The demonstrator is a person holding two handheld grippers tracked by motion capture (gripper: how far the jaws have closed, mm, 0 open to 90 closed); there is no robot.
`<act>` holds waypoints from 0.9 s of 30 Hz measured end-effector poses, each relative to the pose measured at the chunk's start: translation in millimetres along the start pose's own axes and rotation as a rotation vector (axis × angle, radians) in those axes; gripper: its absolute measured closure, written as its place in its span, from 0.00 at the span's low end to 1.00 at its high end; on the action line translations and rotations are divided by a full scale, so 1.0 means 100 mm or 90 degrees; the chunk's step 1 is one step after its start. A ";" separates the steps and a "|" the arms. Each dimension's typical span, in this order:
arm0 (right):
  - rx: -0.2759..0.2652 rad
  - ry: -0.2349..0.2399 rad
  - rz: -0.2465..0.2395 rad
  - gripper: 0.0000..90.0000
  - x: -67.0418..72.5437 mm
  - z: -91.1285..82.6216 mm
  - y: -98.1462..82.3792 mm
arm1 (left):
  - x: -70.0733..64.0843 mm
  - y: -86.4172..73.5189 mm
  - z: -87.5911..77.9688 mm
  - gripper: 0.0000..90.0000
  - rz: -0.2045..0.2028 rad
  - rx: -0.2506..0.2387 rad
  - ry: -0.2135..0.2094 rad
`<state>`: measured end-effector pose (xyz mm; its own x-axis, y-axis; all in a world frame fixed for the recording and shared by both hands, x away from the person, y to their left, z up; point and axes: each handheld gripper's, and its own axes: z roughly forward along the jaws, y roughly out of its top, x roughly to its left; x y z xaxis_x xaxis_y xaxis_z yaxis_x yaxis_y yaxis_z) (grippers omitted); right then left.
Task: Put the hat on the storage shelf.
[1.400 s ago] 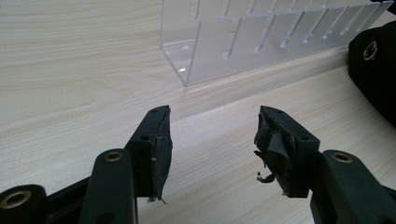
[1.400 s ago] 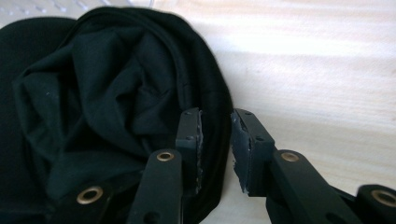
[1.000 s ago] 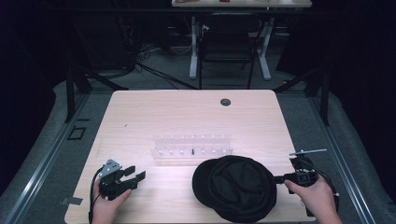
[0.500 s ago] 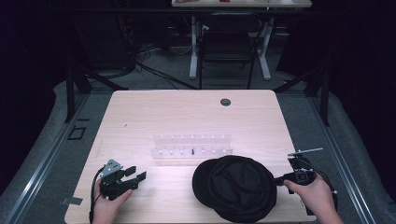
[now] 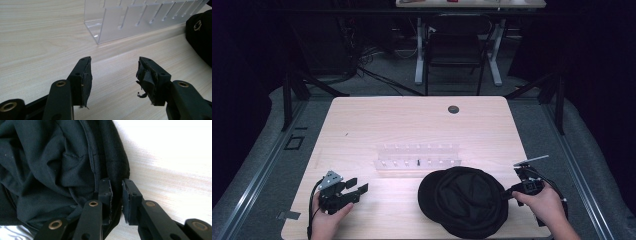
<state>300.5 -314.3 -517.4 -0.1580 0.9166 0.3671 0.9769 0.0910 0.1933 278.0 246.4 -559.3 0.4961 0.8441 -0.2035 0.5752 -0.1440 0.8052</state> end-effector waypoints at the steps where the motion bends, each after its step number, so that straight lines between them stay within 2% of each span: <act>1: 0.009 0.004 -0.004 0.87 -0.01 0.00 0.00 | 0.00 0.00 0.00 0.50 0.000 0.000 0.000; 3: 0.021 0.004 -0.010 0.87 -0.01 0.01 0.01 | 0.00 0.00 0.00 0.50 0.000 0.000 0.000; 7: 0.017 0.017 -0.001 0.89 -0.02 0.03 0.02 | 0.00 0.00 0.00 0.50 -0.001 0.000 -0.001; 9: 0.028 0.016 -0.012 0.90 -0.02 0.03 0.03 | 0.00 0.00 0.01 0.50 -0.002 0.000 -0.002; 10: 0.053 0.011 -0.032 0.91 -0.03 0.01 0.06 | 0.00 0.00 0.01 0.51 -0.003 0.001 -0.003; 12: 0.040 0.021 -0.014 0.94 -0.02 0.03 0.05 | 0.00 0.00 0.02 0.51 0.001 0.002 -0.003; 17: 0.057 0.020 -0.008 0.96 0.00 0.03 0.08 | -0.01 0.00 0.02 0.51 0.000 0.002 -0.002; 23: 0.059 0.020 -0.004 0.97 0.00 -0.01 0.09 | 0.00 0.00 0.02 0.51 -0.002 0.006 -0.005; 26: 0.056 0.033 0.007 0.98 0.00 -0.04 0.09 | 0.00 0.00 0.02 0.51 -0.002 0.007 -0.005; 27: 0.042 0.040 0.021 0.98 0.00 -0.04 0.09 | 0.00 0.00 0.02 0.51 -0.001 0.007 -0.005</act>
<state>308.3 -314.9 -512.0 -0.1326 0.8936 0.4289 0.9887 0.0886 0.1212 279.3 245.0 -559.9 0.4998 0.8404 -0.2097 0.5838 -0.1480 0.7983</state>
